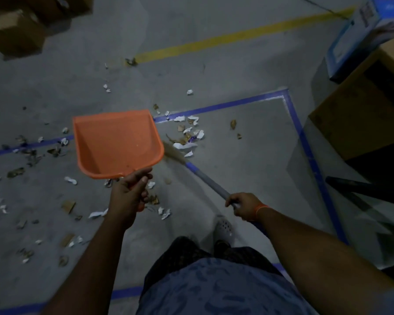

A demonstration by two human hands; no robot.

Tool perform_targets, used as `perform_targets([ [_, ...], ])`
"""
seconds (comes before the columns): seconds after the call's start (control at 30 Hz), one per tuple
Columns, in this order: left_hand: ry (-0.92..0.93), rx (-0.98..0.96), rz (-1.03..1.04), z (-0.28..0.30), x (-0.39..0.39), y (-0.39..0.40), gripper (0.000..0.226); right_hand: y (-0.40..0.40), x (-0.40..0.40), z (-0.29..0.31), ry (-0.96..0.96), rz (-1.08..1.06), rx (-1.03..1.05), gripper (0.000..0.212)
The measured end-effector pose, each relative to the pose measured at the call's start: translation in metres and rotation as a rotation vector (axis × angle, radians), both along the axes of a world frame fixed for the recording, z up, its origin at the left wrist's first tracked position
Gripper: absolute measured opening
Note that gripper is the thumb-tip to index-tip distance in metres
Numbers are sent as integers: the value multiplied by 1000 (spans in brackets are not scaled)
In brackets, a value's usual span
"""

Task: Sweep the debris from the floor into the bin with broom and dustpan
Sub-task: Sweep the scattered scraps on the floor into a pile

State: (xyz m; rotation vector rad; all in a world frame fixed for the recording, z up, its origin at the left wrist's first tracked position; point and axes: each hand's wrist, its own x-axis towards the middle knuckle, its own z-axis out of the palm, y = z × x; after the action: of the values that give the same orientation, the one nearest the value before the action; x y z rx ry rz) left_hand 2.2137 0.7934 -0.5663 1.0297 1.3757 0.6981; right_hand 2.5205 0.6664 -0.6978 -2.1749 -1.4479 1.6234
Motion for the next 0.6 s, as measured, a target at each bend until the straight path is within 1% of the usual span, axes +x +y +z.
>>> perform_targets([
  [0.2,-10,-25,-10,-4,22,14,26,13,66,-2,-144,-387,8,33],
  [0.37,-7,-36,-19,-7,23,34,25,36,110,-11,-184,-583,-20,23],
  [0.43,-2,-38,-4,-7,20,44,25,46,117,-11,-181,-579,-66,22],
  [0.53,7,-28,13,-11,10,58,26,61,108,-11,-184,-457,-150,26],
  [0.6,14,-35,28,-13,3,66,27,71,92,-12,-180,-347,-166,30],
])
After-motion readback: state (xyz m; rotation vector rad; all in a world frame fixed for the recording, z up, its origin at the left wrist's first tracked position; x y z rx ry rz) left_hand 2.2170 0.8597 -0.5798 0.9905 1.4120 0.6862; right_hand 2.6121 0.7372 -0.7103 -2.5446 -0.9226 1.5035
